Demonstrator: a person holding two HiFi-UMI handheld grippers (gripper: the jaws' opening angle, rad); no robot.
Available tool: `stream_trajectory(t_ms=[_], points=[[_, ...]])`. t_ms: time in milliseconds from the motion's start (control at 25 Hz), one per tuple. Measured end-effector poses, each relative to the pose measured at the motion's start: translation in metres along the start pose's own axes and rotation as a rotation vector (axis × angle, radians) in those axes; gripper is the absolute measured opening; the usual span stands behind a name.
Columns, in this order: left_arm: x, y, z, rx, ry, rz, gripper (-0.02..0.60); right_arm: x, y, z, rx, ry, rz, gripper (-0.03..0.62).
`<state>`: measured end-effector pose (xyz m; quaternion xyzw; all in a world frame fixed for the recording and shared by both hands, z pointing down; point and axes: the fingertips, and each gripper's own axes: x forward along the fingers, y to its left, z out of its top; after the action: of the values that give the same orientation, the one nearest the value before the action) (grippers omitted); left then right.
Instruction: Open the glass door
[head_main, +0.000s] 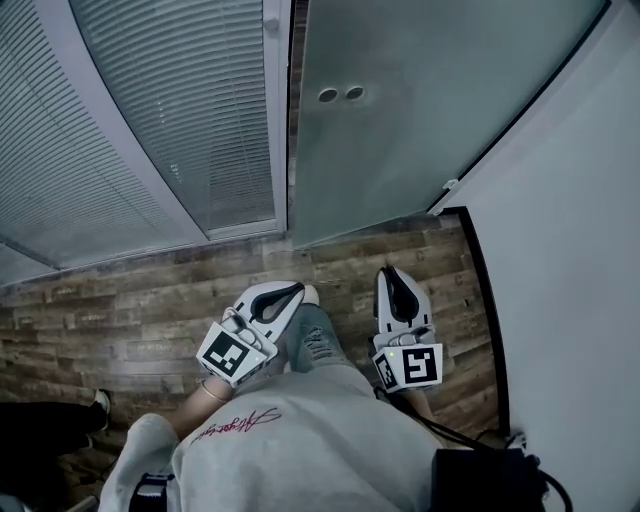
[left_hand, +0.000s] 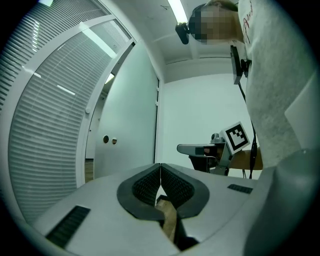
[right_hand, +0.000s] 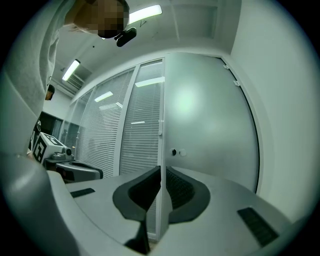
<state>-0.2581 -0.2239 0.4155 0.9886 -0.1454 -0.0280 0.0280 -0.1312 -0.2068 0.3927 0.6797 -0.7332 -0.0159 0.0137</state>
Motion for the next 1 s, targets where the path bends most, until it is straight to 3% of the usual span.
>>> stream_trajectory(t_ms=[160,280,400,640,1000], points=[[0.01,0.035,-0.008,-0.007,0.049,0.037,0.017,0.046,-0.011,0.006,-0.008,-0.019,0.015,0.021],[0.028,0.064,-0.001,0.004,0.038,0.053,0.017,0.087,-0.027,0.014,0.001,-0.043,0.027,0.026],[0.048,0.097,0.002,0.012,0.049,0.072,0.017,0.135,-0.044,0.021,0.012,-0.052,0.05,0.095],[0.086,0.152,0.016,0.037,0.038,0.104,0.017,0.235,-0.079,0.032,0.094,-0.054,0.089,0.117],[0.122,0.204,0.014,0.026,0.049,0.143,0.017,0.351,-0.085,0.02,0.007,0.033,0.106,0.19]])
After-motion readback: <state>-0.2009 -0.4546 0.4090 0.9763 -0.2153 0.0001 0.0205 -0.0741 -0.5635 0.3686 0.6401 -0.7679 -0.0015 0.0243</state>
